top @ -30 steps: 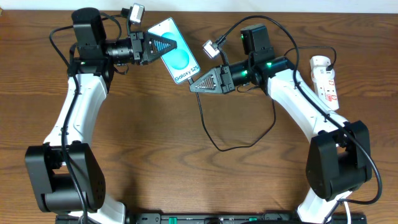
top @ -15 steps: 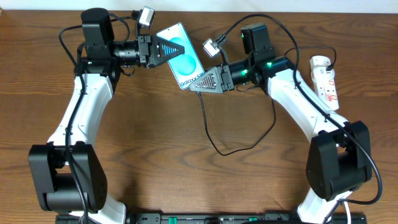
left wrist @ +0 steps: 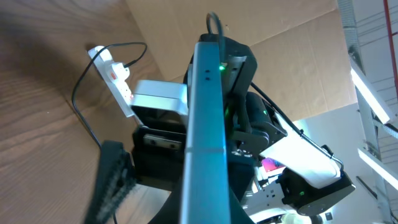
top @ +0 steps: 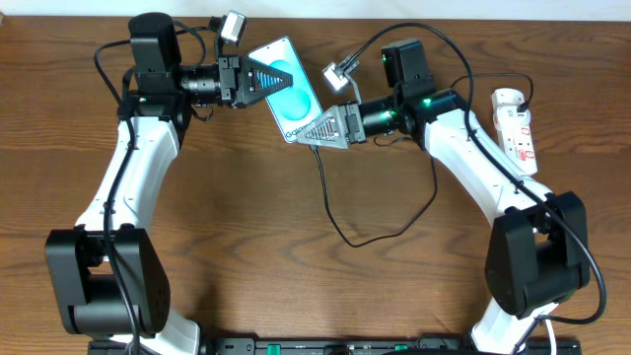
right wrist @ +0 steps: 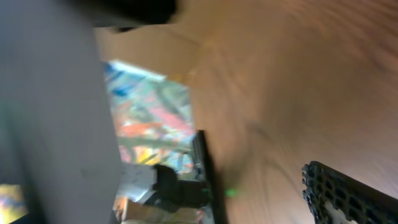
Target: Plug charger to phone and switch on socket
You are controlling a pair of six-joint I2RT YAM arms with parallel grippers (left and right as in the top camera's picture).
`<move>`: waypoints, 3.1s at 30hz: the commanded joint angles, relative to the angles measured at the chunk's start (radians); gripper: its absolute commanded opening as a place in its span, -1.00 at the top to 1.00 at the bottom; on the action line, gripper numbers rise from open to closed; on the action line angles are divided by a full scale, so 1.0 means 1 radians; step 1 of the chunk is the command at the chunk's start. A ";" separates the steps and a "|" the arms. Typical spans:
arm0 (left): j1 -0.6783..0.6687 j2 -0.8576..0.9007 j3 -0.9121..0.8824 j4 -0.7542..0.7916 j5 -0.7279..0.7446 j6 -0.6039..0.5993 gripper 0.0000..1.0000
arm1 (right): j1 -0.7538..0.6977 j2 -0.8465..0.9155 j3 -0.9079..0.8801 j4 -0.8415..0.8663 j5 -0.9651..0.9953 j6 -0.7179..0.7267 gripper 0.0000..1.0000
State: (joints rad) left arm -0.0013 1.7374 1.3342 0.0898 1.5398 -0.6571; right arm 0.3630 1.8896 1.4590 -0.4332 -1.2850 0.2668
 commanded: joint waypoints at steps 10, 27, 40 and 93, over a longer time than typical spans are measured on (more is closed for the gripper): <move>0.002 -0.013 0.009 0.006 0.031 0.018 0.86 | -0.084 -0.170 0.016 -0.356 0.602 -0.093 -0.99; 0.002 -0.013 0.009 0.006 0.031 0.021 0.85 | -0.101 -0.410 0.015 -0.556 0.769 -0.088 -0.99; 0.048 -0.013 0.009 0.006 -0.066 -0.010 0.85 | -0.013 -0.153 0.015 -0.497 0.884 0.057 -0.99; 0.186 -0.013 0.009 0.006 -0.021 -0.029 0.86 | 0.168 0.430 0.517 -0.733 1.091 0.190 -0.77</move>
State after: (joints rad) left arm 0.1818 1.7485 1.3312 0.0875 1.4872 -0.6807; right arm 0.5270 2.2787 1.9415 -1.1599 -0.1909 0.4782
